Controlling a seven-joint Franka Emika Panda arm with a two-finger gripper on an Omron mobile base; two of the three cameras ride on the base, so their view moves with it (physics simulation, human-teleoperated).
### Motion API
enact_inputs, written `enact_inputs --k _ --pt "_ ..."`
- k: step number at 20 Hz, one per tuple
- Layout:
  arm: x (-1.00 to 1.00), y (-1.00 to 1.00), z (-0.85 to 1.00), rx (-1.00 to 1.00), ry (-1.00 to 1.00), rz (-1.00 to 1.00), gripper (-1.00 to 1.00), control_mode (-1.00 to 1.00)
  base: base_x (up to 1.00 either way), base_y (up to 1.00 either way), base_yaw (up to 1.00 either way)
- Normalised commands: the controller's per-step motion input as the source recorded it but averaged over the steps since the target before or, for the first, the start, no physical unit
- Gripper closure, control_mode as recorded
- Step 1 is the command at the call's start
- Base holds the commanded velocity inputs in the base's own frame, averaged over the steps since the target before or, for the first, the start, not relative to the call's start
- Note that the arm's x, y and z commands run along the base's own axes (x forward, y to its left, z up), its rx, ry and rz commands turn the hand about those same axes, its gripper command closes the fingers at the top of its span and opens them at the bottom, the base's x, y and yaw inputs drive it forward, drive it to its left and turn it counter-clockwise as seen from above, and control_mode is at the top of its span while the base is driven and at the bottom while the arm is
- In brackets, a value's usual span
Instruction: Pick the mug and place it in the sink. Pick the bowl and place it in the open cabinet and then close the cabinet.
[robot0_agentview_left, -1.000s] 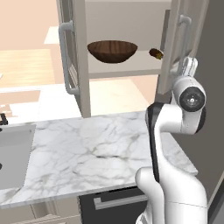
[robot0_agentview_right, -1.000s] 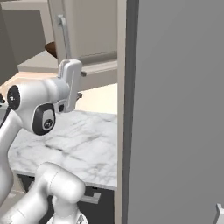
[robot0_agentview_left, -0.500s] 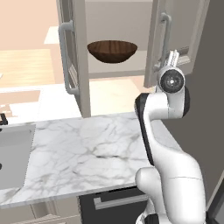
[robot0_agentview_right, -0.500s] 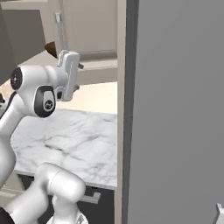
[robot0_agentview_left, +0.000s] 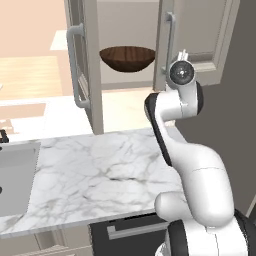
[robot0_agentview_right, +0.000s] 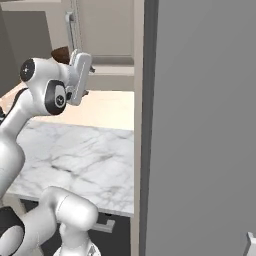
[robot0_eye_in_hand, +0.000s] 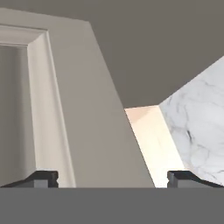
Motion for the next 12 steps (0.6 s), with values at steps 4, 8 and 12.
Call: enact_inputs --k 4,8,12 --pt "0.75 0.0 -0.15 0.09 0.01 0.14 -1.0 -1.0 0.0 0.0 0.0" --pt "0.59 0.0 -0.22 0.11 0.0 0.15 -1.0 -1.0 0.0 0.0 0.0" --pt "0.53 0.0 -0.28 0.12 0.0 0.14 -1.0 -1.0 0.0 0.0 0.0"
